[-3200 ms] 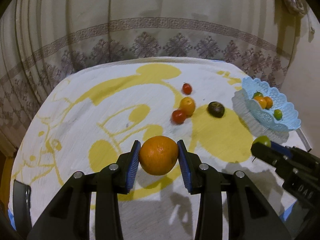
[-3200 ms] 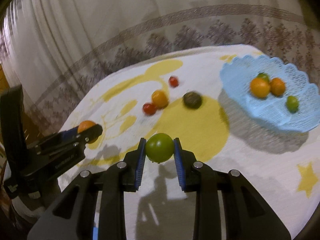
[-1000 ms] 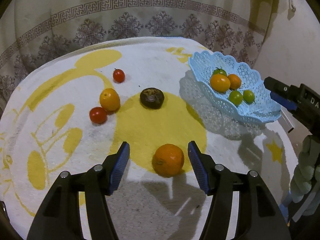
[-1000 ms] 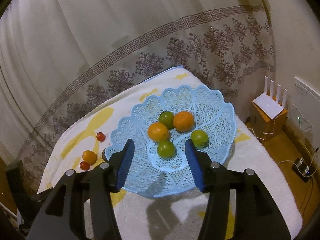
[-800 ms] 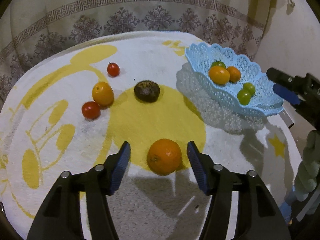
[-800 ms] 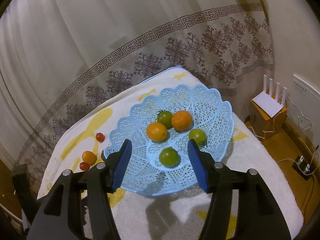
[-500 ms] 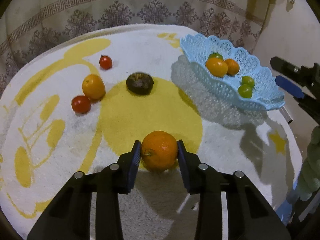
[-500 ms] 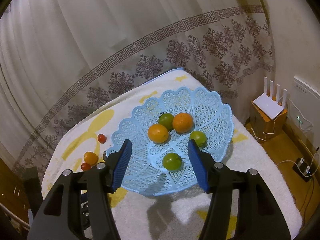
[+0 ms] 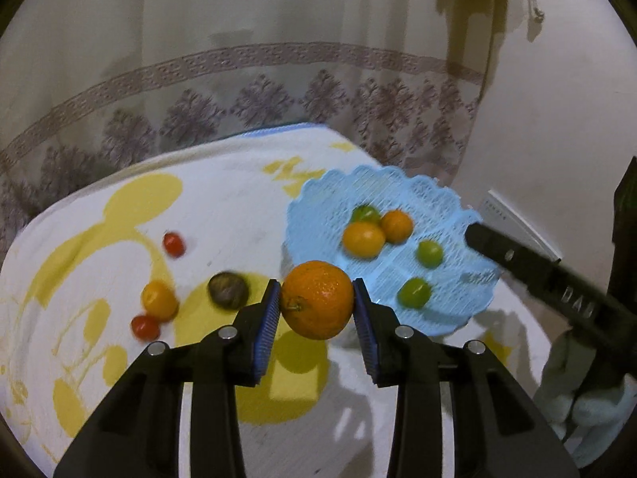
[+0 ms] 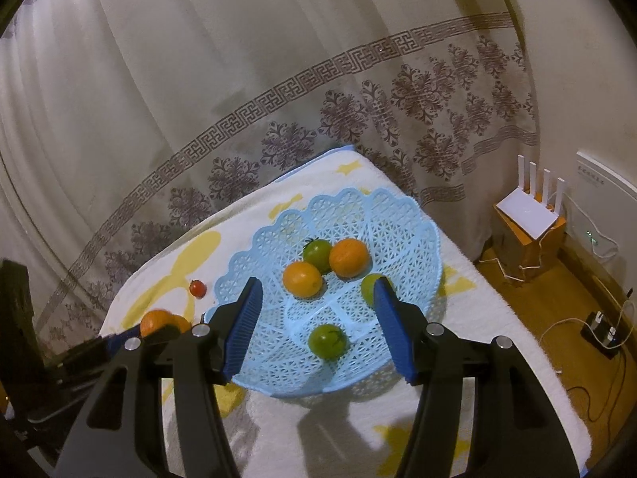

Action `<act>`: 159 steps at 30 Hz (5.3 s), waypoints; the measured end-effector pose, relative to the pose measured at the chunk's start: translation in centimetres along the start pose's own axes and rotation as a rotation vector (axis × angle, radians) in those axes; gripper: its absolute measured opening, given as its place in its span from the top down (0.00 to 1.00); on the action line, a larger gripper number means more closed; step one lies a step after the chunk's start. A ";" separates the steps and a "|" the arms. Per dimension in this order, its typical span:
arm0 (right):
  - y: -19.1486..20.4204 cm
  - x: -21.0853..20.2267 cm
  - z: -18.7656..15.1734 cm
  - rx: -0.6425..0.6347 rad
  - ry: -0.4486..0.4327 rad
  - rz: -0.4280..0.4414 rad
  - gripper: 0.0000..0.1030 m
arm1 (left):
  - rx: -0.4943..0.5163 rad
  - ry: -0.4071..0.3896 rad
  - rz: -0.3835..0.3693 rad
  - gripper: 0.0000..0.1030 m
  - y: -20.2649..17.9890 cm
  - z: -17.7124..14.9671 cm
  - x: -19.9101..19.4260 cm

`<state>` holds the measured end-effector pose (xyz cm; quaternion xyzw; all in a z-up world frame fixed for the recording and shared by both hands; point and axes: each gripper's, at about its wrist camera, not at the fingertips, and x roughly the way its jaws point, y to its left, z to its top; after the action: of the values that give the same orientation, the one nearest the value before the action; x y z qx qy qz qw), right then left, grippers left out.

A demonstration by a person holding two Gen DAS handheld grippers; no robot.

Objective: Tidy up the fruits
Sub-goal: 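Withdraw both tools from the basket toward the cherry tomatoes and dark fruit, then grasp a red cherry tomato with the left tool while the right tool grasps the dark fruit, then carry both fruits over the blue basket and open both tools to release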

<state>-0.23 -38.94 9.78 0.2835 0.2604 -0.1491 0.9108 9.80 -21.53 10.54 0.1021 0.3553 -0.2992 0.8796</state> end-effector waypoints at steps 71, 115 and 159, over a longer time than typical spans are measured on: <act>13.4 4.6 -8.1 -0.248 0.233 0.192 0.35 | -0.167 0.060 0.264 0.24 16.1 -6.2 2.4; 17.6 15.6 -8.0 -0.382 0.293 -0.023 0.46 | -0.258 0.004 0.189 0.73 20.3 -6.4 2.0; 20.3 10.4 -7.8 -0.427 0.211 -0.007 0.60 | -0.305 -0.060 0.194 0.73 20.1 -6.0 -0.5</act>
<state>13.75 -19.47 7.39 0.0978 0.3807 -0.0633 0.9173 18.21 -2.85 5.85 -0.0075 0.3586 -0.1584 0.9199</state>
